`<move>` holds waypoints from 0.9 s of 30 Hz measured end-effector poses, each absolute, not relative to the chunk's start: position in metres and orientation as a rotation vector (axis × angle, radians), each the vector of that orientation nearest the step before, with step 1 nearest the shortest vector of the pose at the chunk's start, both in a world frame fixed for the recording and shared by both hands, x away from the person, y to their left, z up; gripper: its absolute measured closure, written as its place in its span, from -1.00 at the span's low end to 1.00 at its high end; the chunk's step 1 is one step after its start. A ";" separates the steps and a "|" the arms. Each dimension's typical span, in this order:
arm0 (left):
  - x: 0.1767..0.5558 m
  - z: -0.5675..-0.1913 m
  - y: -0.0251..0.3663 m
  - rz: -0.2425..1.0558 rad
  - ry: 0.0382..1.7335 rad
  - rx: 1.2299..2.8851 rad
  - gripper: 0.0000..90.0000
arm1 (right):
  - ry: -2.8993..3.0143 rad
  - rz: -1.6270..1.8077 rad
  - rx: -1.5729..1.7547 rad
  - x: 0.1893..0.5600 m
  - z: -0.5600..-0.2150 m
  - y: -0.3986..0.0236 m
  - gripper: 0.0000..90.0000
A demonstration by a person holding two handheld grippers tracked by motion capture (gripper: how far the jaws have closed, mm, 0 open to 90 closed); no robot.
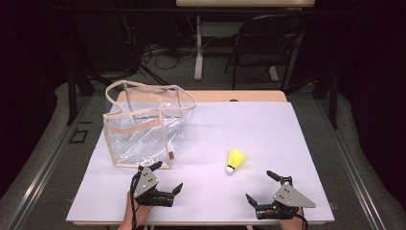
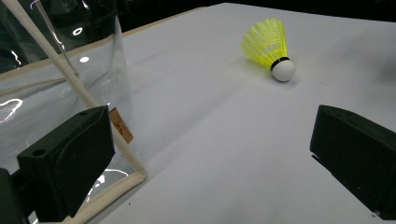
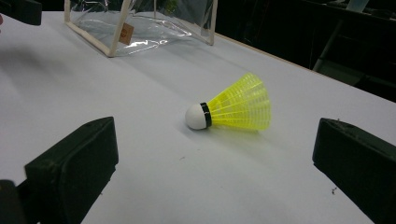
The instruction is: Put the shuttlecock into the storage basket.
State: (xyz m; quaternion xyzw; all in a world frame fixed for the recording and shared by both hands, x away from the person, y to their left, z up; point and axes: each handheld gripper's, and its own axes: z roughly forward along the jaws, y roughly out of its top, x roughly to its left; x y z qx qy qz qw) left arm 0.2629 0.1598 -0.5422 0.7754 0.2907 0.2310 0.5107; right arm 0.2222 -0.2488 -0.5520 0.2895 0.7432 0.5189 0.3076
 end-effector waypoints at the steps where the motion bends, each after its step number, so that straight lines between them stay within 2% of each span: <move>1: 0.264 -0.542 0.157 0.561 0.701 1.865 -1.00 | 1.967 1.372 0.763 0.222 -0.552 -0.249 -1.00; 27: 0.273 -0.536 0.117 0.527 0.680 1.921 -1.00 | 1.970 1.366 0.759 0.221 -0.552 -0.249 -1.00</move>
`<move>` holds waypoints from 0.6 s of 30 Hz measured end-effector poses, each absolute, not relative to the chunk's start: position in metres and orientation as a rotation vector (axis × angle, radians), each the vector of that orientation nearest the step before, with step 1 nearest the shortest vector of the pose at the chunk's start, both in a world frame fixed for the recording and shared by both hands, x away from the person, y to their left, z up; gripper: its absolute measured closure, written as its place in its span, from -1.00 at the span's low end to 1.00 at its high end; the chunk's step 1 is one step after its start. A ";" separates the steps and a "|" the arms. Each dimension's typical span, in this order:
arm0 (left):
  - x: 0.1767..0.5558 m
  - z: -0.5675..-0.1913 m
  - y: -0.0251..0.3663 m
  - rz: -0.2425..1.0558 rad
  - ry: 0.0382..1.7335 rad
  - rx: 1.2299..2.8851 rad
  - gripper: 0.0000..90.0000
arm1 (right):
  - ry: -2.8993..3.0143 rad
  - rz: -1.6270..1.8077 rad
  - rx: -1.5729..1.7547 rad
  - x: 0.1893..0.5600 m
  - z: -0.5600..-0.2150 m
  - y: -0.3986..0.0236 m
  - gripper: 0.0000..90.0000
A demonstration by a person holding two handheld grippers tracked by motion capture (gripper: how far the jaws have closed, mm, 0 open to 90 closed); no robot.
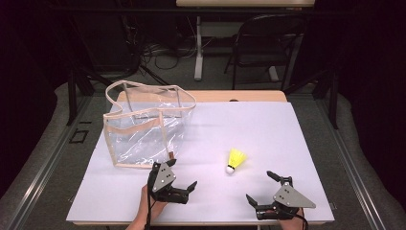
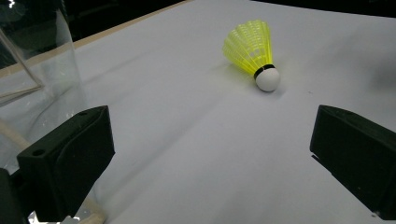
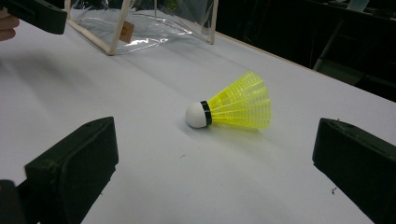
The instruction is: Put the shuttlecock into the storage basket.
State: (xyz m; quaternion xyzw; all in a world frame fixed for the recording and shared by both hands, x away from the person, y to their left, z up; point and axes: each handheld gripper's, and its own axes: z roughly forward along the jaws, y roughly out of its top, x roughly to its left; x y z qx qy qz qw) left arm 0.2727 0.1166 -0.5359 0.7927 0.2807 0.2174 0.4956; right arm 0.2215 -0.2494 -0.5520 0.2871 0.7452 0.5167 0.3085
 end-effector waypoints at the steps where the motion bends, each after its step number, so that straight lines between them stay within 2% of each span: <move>1: 0.273 -0.536 0.117 0.527 0.680 1.921 -1.00 | 1.967 1.367 0.758 0.221 -0.552 -0.250 -1.00; 18: 0.279 -0.534 0.090 0.502 0.696 1.974 -1.00 | 1.975 1.375 0.746 0.221 -0.551 -0.248 -1.00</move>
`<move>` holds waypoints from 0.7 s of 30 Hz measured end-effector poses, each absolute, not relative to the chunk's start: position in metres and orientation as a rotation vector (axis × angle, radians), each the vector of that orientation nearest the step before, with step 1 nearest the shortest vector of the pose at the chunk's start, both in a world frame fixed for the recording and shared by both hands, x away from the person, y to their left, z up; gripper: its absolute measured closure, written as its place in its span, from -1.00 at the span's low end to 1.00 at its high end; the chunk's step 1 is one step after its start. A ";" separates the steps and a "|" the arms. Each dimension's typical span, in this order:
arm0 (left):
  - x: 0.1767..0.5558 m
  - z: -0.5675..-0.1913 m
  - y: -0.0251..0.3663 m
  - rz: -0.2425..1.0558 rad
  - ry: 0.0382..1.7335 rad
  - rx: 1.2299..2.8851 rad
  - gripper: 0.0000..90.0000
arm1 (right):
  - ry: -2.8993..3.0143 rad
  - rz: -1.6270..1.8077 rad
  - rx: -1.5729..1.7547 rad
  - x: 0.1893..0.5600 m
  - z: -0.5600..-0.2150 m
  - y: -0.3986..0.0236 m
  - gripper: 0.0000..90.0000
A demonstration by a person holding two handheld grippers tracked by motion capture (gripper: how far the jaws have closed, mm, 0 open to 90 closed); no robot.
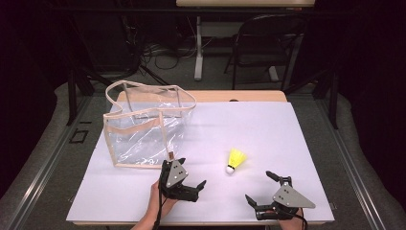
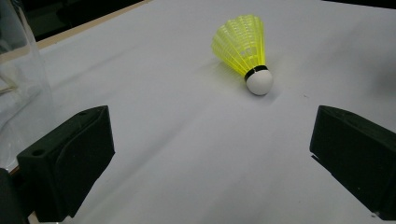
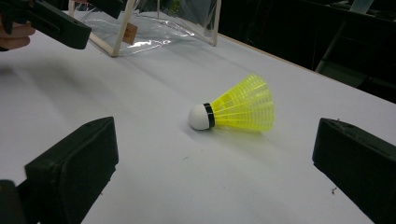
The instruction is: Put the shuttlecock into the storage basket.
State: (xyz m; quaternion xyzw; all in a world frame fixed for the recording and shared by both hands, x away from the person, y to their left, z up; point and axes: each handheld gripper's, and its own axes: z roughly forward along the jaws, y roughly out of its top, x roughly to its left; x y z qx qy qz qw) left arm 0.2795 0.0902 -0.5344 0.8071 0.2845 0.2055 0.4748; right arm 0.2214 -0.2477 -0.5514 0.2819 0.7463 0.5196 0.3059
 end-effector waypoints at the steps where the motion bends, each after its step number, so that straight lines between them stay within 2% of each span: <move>1: 0.280 -0.534 0.089 0.502 0.698 1.979 -1.00 | 1.975 1.375 0.746 0.221 -0.551 -0.248 -1.00; 21: 0.291 -0.535 0.057 0.463 0.714 2.046 -1.00 | 1.978 1.388 0.741 0.223 -0.551 -0.246 -1.00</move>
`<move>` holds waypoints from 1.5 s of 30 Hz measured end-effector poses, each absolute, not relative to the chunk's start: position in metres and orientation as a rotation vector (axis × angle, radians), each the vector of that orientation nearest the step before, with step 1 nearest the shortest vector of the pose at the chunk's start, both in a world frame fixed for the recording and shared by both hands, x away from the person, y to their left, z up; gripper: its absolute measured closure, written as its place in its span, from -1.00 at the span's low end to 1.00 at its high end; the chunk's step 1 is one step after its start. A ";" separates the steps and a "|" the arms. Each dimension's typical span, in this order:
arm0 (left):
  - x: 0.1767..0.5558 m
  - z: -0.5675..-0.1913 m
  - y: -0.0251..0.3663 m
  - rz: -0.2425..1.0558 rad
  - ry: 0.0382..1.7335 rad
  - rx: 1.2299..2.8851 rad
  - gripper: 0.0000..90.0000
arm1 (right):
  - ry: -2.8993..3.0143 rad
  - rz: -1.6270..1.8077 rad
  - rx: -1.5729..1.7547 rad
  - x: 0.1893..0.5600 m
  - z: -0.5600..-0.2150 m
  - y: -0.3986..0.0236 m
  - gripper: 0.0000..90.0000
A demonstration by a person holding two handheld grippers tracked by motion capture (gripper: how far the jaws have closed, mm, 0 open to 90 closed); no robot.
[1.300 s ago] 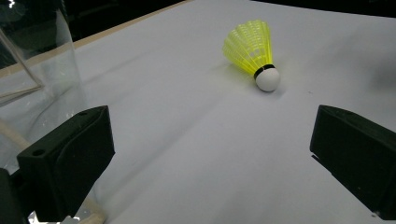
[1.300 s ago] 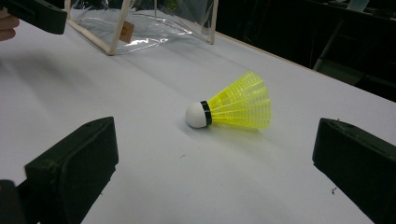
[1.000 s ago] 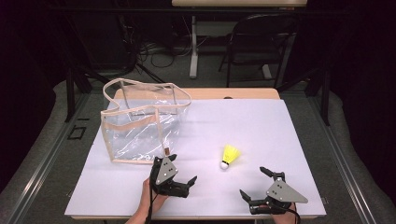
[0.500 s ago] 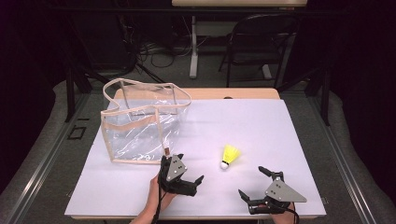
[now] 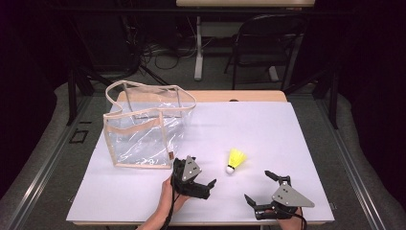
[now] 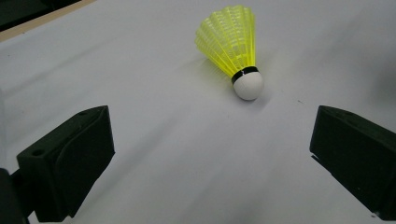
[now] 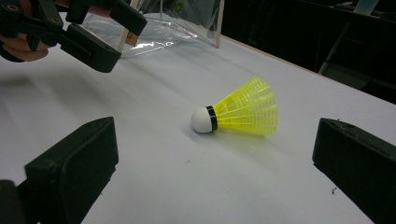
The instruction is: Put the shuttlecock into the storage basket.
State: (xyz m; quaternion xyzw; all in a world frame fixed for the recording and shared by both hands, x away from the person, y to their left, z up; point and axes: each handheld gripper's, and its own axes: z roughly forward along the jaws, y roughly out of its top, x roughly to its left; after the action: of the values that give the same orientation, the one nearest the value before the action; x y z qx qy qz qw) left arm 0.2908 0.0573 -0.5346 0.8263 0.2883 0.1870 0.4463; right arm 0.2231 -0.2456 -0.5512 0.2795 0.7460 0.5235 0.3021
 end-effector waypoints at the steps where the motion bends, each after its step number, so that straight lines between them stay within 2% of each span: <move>1: 0.292 -0.533 0.054 0.459 0.711 2.049 -1.00 | 1.978 1.387 0.741 0.223 -0.551 -0.246 -1.00; 29: 0.310 -0.535 0.004 0.394 0.741 2.086 -1.00 | 1.970 1.374 0.757 0.222 -0.551 -0.249 -1.00; 45: 0.317 -0.543 -0.014 0.414 0.758 2.140 -0.97 | 1.970 1.381 0.761 0.223 -0.551 -0.250 -1.00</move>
State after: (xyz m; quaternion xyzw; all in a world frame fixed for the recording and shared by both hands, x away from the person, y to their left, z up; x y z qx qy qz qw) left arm 0.3171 -0.0135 -0.5429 0.8478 0.3003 0.1642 0.4052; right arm 0.2230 -0.2497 -0.5514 0.2872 0.7437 0.5215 0.3042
